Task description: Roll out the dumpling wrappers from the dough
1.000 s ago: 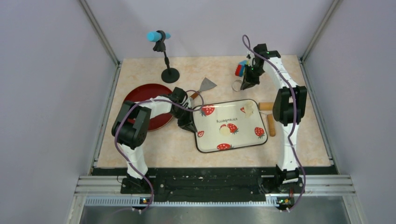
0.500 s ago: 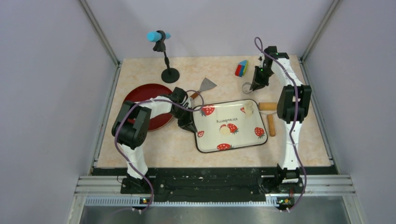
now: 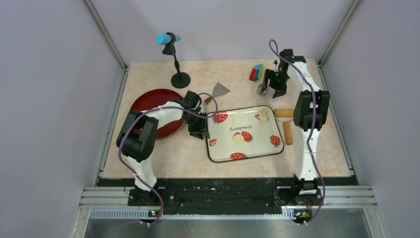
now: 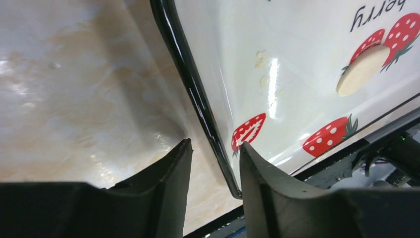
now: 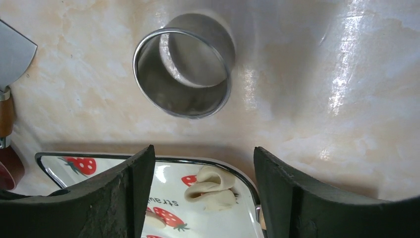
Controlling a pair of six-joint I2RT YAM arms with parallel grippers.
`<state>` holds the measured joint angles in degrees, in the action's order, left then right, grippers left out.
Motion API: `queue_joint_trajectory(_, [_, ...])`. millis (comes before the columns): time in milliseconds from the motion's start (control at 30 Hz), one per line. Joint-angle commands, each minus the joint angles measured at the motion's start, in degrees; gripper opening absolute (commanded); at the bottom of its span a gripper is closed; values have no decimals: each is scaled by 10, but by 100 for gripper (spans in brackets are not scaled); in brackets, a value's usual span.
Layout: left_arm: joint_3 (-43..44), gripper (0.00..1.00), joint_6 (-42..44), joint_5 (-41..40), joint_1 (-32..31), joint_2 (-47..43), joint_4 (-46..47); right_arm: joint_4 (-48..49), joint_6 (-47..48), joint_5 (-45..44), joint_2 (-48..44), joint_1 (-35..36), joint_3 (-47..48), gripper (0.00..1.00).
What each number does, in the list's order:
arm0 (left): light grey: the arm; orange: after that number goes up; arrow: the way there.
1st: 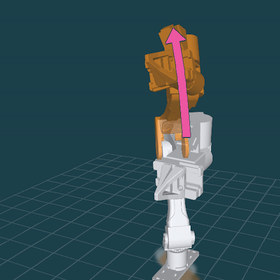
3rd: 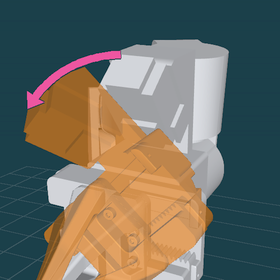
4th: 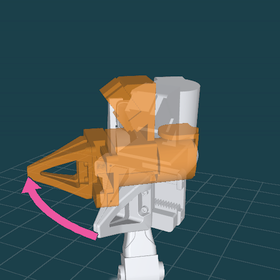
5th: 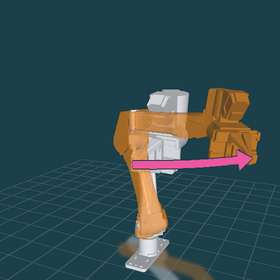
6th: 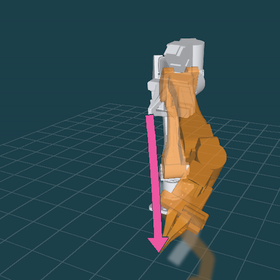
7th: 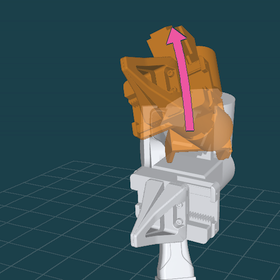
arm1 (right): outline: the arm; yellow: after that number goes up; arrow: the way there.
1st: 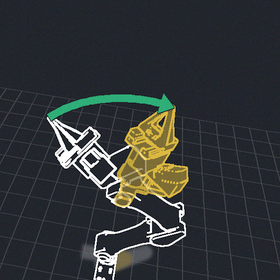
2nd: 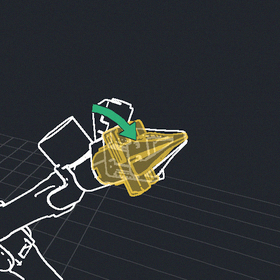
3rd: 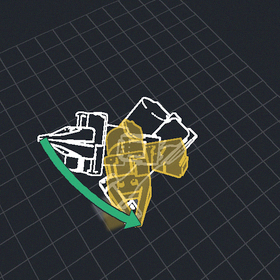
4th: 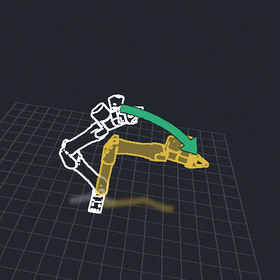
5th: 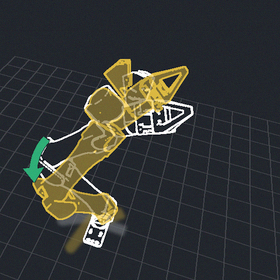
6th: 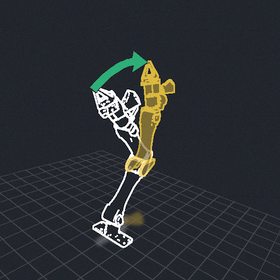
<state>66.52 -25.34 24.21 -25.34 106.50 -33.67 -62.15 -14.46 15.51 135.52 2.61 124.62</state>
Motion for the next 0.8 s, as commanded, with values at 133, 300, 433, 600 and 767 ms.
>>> queue_joint_trajectory(133, [30, 57, -20, -44, 21, -91, 47, 18, 9, -9, -41, 2, 5, 82])
queue_joint_trajectory(300, [32, 61, -67, 17, 59, -99, 125, 20, 10, -1, -62, 1, -16, 88])
queue_joint_trajectory(433, [57, 62, -95, 56, 94, -64, 162, 21, 11, 6, -83, 2, -41, 91])
queue_joint_trajectory(600, [162, 63, -52, 33, 111, 14, 98, 21, 12, 8, -109, 1, -70, 93])
queue_joint_trajectory(767, [313, 66, 18, -19, 110, 118, -15, 21, 15, 17, -125, 2, -100, 94])
